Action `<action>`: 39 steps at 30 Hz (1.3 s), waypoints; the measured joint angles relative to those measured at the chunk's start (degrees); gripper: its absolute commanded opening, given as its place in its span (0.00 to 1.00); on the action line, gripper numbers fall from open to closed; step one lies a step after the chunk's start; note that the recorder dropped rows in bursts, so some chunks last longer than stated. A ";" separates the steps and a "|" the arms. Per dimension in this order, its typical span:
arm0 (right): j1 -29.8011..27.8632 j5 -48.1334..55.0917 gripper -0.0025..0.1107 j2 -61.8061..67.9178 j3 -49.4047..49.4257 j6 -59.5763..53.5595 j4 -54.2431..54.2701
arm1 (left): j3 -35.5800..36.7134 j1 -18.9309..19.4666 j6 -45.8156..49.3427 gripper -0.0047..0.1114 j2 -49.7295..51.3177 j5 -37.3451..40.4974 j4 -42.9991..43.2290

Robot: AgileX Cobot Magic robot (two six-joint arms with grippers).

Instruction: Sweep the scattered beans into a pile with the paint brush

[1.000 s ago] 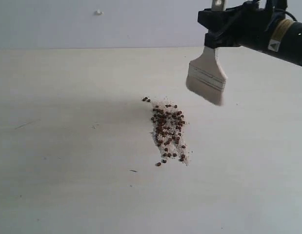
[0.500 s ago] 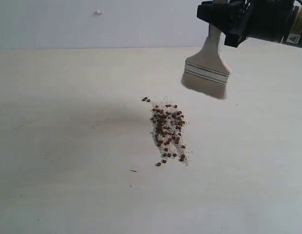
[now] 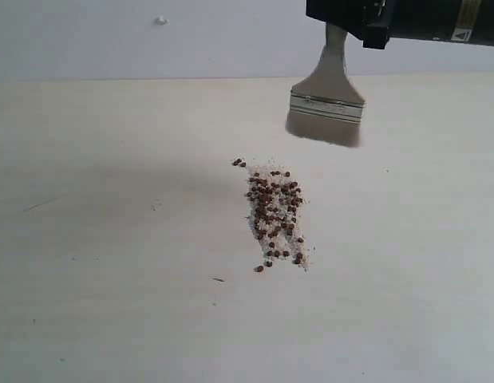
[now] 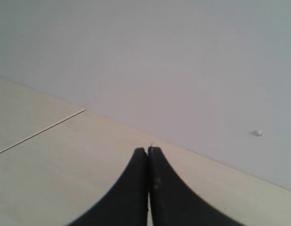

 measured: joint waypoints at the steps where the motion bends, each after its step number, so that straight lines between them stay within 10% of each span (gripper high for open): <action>1: 0.00 0.00 0.02 0.73 -1.15 0.54 -0.39 | 0.00 0.00 0.00 0.04 0.00 0.00 0.00; 15: 0.00 -0.27 0.02 24.00 -33.33 9.50 3.12 | 0.00 0.00 0.00 0.04 0.00 0.00 0.10; 24: 3.78 23.59 0.02 17.20 -23.19 15.18 13.56 | 0.00 0.00 0.00 0.04 0.00 0.00 0.10; 29: 13.16 53.41 0.02 3.71 -8.01 -22.07 64.14 | 0.00 0.00 0.00 0.04 0.00 0.00 0.10; 34: 23.16 44.76 0.02 -2.65 -0.60 -89.12 137.91 | 0.00 0.00 0.00 0.04 0.00 0.00 0.10; 39: 31.68 23.37 0.02 -4.06 -0.26 -118.83 163.09 | 0.00 0.00 0.00 0.04 0.00 0.00 0.10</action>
